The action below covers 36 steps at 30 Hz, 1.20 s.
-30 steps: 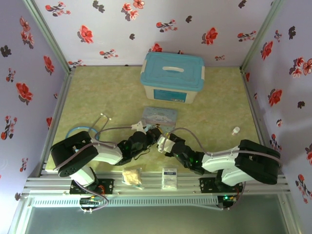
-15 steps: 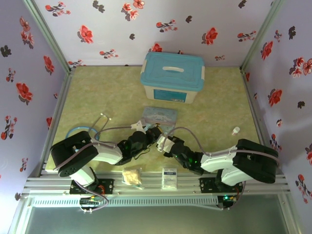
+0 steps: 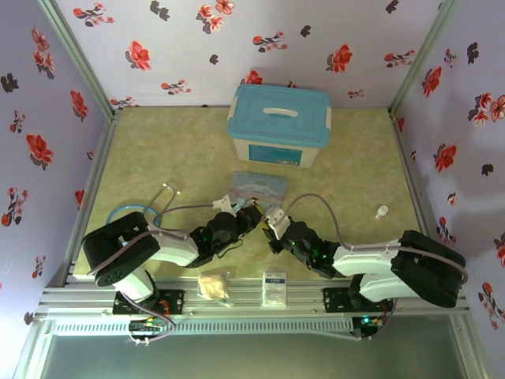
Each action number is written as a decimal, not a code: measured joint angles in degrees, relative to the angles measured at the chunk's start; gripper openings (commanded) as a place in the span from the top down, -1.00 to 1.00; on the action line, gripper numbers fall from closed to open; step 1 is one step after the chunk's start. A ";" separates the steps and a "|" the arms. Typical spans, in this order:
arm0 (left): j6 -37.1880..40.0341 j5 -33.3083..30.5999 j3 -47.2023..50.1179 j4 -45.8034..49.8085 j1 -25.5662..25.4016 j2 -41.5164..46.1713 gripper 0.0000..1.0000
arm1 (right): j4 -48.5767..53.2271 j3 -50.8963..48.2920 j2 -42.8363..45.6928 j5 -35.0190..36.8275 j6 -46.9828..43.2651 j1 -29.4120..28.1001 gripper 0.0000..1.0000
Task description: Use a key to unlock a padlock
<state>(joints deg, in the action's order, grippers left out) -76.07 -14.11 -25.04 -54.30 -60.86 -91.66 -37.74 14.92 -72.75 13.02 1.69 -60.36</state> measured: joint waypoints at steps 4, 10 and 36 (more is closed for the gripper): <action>0.24 1.62 0.00 1.18 0.37 -0.42 1.00 | 1.95 0.15 0.00 0.26 2.01 -0.48 0.38; 0.85 4.28 1.05 6.10 3.06 -0.42 1.00 | 2.56 -0.09 2.01 1.86 4.39 -1.09 0.30; 21.22 15.54 -16.22 50.53 8.74 -1.25 0.79 | 2.99 0.61 -5.03 10.86 7.98 -1.09 0.36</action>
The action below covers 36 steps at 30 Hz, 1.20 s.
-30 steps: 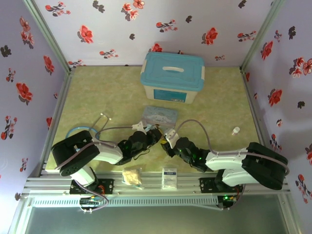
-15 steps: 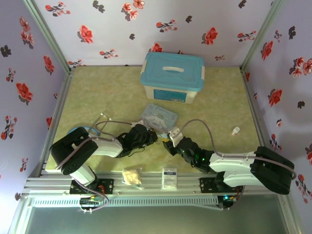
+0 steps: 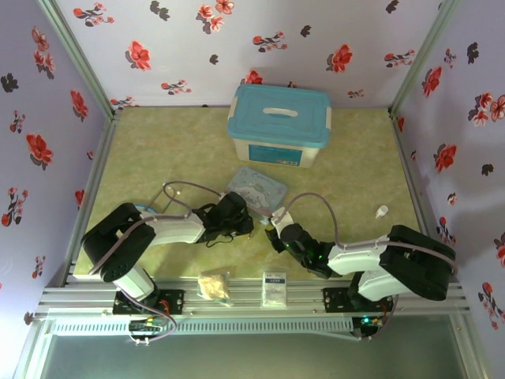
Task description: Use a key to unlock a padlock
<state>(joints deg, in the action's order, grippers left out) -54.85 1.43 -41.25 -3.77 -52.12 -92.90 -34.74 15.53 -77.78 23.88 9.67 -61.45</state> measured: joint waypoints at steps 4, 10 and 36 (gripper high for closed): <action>2.58 -2.64 -3.26 6.78 -0.57 -0.42 0.68 | -0.09 0.31 -0.72 1.05 0.50 0.00 0.36; 5.66 -7.91 -7.61 15.04 -2.75 -1.77 0.63 | -0.28 1.01 -2.29 2.08 0.96 0.00 0.35; 7.63 -18.64 -13.92 31.04 -7.89 -5.75 0.47 | -0.55 1.68 -3.67 2.82 1.53 0.00 0.36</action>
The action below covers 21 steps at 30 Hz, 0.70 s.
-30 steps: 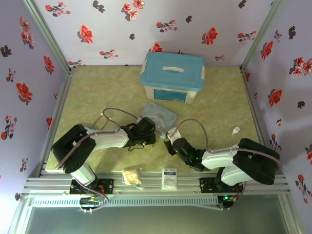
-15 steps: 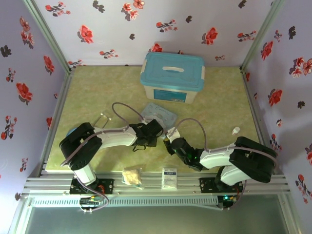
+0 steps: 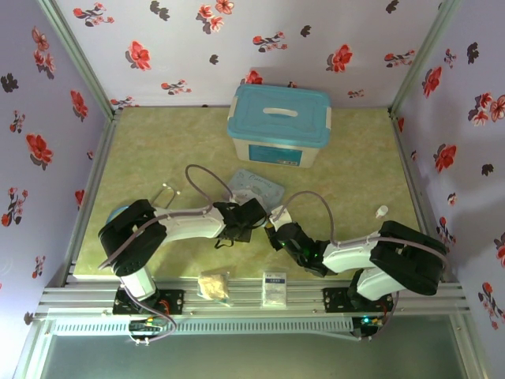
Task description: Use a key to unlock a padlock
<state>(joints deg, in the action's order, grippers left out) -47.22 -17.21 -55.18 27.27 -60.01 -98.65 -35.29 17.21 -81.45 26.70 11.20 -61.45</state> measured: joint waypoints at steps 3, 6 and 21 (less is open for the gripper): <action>0.00 -0.42 -0.09 0.63 -0.37 0.00 0.47 | 0.00 0.00 0.00 0.15 0.26 0.00 0.36; 0.00 -0.79 -0.20 1.20 -0.61 -0.02 0.45 | 0.00 0.00 0.00 0.17 0.70 0.00 0.36; -0.42 -2.60 -1.42 4.68 -2.93 -0.02 0.40 | 0.00 0.00 0.00 0.37 1.46 0.00 0.36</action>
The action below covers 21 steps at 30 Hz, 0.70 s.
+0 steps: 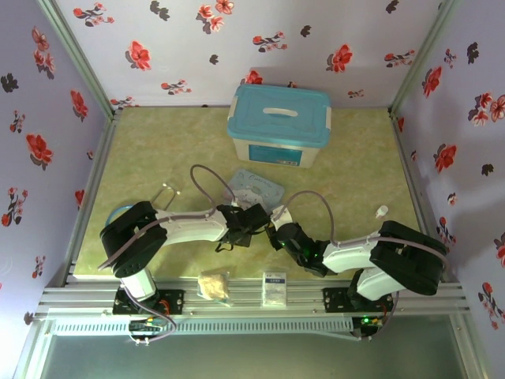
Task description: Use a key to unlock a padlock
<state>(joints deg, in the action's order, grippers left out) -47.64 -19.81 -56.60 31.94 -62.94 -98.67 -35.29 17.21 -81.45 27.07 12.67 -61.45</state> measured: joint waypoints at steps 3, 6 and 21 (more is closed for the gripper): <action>0.00 -0.61 -1.07 0.22 -0.74 0.00 0.40 | 0.00 0.00 0.00 0.02 0.09 0.00 0.37; 0.00 -0.81 -1.11 0.17 -1.29 0.07 0.40 | 0.00 0.00 0.00 0.04 0.50 0.00 0.37; 0.46 -0.11 0.48 -1.73 -0.55 4.57 0.13 | -1.46 -0.42 0.63 0.24 3.54 0.00 0.22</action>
<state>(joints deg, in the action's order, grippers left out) -47.18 -19.92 -56.12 30.22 -63.48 -94.11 -36.75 16.80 -80.82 27.31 16.21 -61.45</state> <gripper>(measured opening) 0.411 0.374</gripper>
